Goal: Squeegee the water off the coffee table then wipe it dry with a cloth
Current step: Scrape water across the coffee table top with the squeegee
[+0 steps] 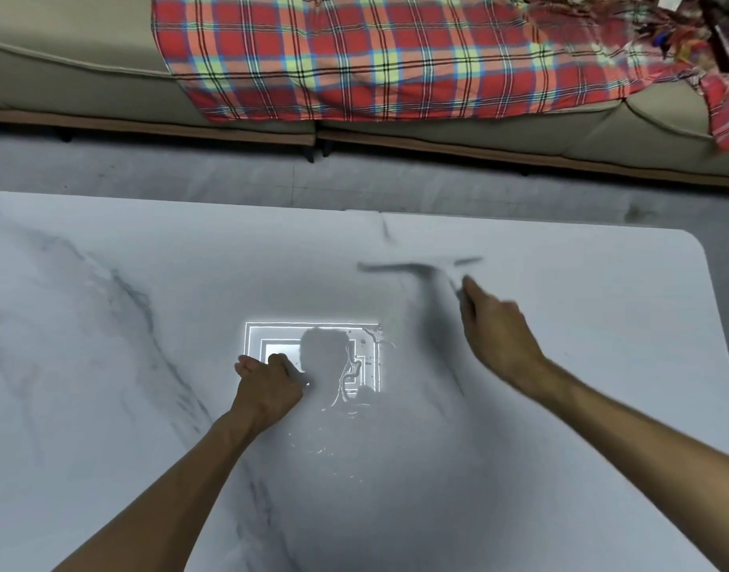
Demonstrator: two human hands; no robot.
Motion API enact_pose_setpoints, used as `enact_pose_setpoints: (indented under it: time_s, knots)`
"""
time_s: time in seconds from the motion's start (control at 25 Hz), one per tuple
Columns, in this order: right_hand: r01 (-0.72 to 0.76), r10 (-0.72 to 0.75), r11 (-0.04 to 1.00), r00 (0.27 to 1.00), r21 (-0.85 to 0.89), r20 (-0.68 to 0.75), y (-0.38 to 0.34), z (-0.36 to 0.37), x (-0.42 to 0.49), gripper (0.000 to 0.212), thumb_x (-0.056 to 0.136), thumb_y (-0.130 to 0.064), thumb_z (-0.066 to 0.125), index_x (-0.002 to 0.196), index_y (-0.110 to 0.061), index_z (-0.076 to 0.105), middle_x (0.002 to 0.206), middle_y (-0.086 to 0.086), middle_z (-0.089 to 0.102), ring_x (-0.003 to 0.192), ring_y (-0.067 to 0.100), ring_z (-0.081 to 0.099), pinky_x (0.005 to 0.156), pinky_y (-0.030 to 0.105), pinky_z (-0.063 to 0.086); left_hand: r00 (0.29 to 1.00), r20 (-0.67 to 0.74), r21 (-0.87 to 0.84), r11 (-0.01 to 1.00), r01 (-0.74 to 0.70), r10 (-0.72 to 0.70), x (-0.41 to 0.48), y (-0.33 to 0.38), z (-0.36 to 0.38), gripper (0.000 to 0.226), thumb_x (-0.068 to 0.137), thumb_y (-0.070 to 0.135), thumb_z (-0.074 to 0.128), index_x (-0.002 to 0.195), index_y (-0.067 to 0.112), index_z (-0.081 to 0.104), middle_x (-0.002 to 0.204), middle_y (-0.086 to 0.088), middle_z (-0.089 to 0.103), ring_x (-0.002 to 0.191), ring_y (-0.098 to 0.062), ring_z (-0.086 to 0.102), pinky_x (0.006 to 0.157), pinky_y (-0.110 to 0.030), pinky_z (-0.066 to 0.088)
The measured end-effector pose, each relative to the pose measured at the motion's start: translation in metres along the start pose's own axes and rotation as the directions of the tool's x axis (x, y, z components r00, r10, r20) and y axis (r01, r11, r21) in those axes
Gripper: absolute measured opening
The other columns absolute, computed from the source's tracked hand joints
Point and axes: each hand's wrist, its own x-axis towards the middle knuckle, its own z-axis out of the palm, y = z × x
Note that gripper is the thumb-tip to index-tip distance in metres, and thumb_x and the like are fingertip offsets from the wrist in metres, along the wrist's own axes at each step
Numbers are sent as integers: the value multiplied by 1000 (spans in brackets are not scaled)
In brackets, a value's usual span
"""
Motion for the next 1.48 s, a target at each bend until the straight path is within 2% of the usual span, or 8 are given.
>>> enact_pose_setpoints:
  time_s: [0.16,0.24,0.32,0.48,0.56,0.8,1.04,1.48]
  knots:
    - [-72,73,997,997,41,-1,-21,3,66,33,104,-24,27,128,-8,40,98,24,64,93,46,57,69,44,45,980,-12,72,978,-196,197,17,-6,8,34,69,-31,44,88,-16,68,71,-38,58,63,-69,56,40,-56,51]
    - [-112,110,993,993,26,50,-20,18,50,38,103,-23,28,139,-10,34,102,26,64,92,45,60,73,47,49,996,66,-237,969,67,-53,7,-4,4,33,88,-5,46,116,-3,63,122,-39,50,111,-58,53,86,-56,53]
    - [-119,116,993,988,22,100,-16,36,7,49,102,-22,30,150,-16,21,99,24,64,90,42,60,72,39,44,994,-31,-67,992,102,-105,14,-11,10,45,89,15,52,134,5,48,152,-22,21,138,-41,30,110,-53,32]
    - [-100,102,995,953,-21,286,-22,46,-73,58,101,-20,32,154,-26,7,84,10,56,75,28,52,66,29,38,999,3,-96,995,33,-33,11,-9,6,43,90,24,55,131,10,48,155,-16,17,140,-38,27,110,-49,30]
    - [-75,68,997,961,14,269,-29,33,-68,52,102,-25,30,152,-27,16,92,15,62,82,34,58,71,32,43,1000,10,-66,998,19,-18,5,-11,0,7,90,25,57,94,22,52,151,-13,27,134,-37,35,98,-42,37]
    - [31,-31,1000,994,1,106,-70,14,41,45,104,-24,28,148,-18,24,109,26,61,102,46,54,78,41,43,989,-148,-233,971,-49,15,-24,-55,-2,5,91,14,47,90,11,44,78,-4,54,64,-16,50,52,-25,36]
    - [19,-14,999,994,-43,113,-50,66,-10,48,102,-24,27,149,-23,20,98,22,62,89,42,57,68,36,36,974,-217,-103,994,44,-65,-52,-108,27,21,87,-3,41,104,-3,53,110,-19,48,97,-36,53,88,-39,44]
    - [18,1,995,982,-96,186,-10,78,-160,44,103,-30,29,147,-28,30,66,4,54,61,30,51,57,31,40,988,-154,-97,995,10,-24,-101,-138,67,24,89,0,39,107,-5,53,114,-22,50,105,-37,50,97,-44,43]
